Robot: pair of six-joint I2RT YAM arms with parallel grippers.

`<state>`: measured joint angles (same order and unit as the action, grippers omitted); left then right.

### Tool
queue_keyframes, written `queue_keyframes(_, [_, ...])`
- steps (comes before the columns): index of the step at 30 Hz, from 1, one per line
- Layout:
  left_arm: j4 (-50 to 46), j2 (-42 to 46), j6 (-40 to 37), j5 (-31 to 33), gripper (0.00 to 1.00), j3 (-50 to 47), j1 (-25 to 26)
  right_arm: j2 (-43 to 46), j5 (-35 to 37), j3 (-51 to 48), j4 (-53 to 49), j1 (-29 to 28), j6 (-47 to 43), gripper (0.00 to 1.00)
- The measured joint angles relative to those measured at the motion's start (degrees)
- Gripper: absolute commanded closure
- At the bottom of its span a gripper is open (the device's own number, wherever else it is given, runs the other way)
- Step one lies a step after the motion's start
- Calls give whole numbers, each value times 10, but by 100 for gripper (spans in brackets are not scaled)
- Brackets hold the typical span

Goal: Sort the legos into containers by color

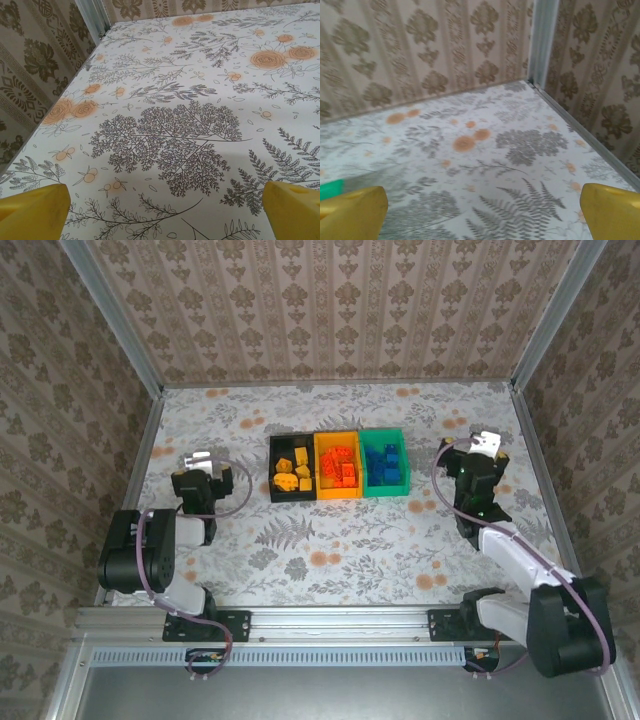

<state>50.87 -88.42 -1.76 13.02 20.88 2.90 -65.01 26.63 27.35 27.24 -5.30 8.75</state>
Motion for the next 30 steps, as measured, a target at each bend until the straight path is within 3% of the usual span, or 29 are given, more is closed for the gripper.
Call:
queue_keyframes(5, [2,0,0,0,0,0,0,-92,-60,-14,32,38,-16,0])
queue_keyframes(15, [2,0,0,0,0,0,0,-205,-134,-41,150,40,-32,0])
queue_keyframes(30, [2,0,0,-7,0,0,0,-224,-155,-43,206,35,-54,0])
